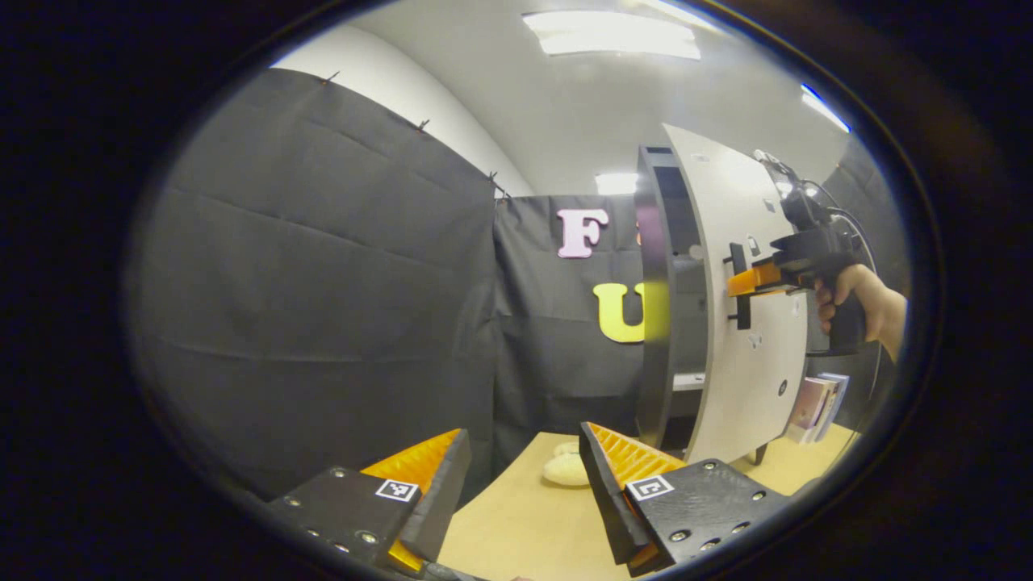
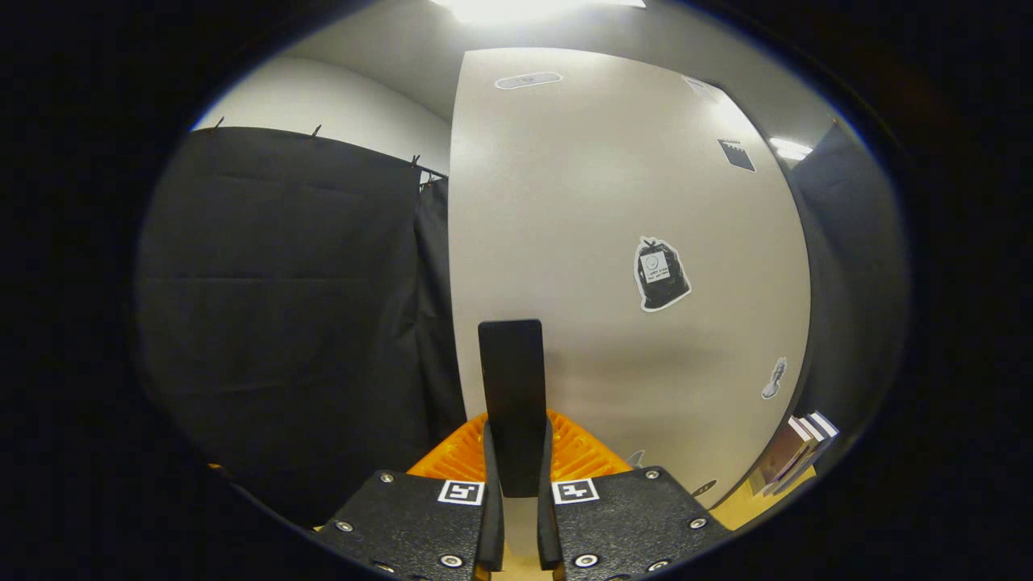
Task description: Open the cabinet door with the right hand, grasp the bottle in the cabinet with the left hand and place it on the coaster, then close the cabinet door with the right hand.
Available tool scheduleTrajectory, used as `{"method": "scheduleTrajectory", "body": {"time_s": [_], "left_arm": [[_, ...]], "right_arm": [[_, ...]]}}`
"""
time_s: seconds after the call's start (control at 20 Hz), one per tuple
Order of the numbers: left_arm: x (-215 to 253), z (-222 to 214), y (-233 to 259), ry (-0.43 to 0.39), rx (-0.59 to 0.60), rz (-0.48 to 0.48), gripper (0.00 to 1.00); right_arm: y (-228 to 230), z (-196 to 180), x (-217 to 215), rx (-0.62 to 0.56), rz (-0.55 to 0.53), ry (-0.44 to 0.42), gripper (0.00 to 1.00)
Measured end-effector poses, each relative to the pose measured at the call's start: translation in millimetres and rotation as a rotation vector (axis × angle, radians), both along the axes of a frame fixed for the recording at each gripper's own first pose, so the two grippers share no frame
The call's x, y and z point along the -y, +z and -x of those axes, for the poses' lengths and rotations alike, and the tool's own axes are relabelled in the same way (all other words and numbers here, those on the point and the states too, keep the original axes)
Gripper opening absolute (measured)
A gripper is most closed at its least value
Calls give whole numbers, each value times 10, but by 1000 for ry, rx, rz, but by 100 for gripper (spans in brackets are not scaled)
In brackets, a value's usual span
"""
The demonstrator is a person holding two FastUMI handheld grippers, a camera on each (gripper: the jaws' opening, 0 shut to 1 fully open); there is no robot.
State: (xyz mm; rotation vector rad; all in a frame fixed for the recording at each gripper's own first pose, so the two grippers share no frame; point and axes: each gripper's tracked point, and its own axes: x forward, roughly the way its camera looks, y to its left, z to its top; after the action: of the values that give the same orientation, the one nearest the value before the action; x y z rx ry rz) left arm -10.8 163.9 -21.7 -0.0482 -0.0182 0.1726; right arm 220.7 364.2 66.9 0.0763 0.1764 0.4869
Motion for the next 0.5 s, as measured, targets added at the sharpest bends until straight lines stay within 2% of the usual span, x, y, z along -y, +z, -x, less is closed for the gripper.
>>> {"method": "scheduleTrajectory", "body": {"time_s": [0.35,0.5], "left_arm": [[192,31,129,-67,8,-2,83],[573,-120,160,-98,12,-3,83]], "right_arm": [[26,133,130,-14,-10,48,17],[33,179,202,-14,-5,71,17]]}}
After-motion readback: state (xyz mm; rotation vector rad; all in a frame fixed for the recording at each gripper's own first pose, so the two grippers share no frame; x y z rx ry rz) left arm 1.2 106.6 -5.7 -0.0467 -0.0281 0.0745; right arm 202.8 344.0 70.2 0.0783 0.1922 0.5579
